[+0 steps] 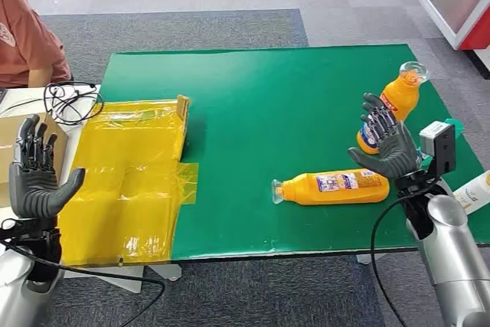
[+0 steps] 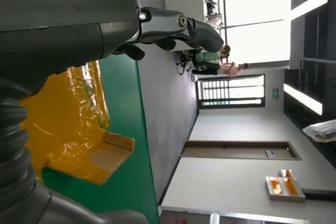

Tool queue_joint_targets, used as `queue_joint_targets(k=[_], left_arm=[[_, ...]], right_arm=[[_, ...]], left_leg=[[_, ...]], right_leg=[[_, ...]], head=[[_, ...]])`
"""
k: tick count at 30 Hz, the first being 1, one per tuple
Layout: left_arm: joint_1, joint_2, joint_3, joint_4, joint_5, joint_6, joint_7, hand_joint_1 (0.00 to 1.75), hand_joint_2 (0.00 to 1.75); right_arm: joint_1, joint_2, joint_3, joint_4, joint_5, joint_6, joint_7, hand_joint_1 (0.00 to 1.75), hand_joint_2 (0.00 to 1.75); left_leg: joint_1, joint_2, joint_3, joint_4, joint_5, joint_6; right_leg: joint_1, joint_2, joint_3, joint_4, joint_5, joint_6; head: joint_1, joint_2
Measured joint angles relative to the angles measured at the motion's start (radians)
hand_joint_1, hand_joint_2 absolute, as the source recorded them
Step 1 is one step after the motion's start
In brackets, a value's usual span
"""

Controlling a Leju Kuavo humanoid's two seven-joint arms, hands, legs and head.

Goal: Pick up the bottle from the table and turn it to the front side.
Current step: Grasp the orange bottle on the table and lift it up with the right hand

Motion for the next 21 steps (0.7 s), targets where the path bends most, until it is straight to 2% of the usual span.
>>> queue_joint_targets(k=[9,16,21], left_arm=[[0.032,-0.011,0.000,-0.023,0.000,0.014,0.012,0.00,1.75],[0.063,-0.024,-0.003,-0.069,0.010,0.039,0.014,0.00,1.75],[0.077,-0.032,-0.003,-0.081,0.026,0.051,0.020,0.00,1.75]], right_arm=[[0.037,0.034,-0.010,-0.027,-0.003,-0.033,0.007,0.00,1.75],[0.053,0.045,-0.010,-0.048,0.031,-0.102,0.062,0.00,1.75],[0.068,0.054,-0.010,-0.069,0.033,-0.125,0.070,0.00,1.75]], left_leg=[[0.000,0.000,0.000,0.000,0.000,0.000],[0.000,0.000,0.000,0.000,0.000,0.000],[0.000,0.000,0.000,0.000,0.000,0.000]], right_leg=[[0.000,0.000,0.000,0.000,0.000,0.000],[0.000,0.000,0.000,0.000,0.000,0.000],[0.000,0.000,0.000,0.000,0.000,0.000]], head=[[0.000,0.000],[0.000,0.000],[0.000,0.000]])
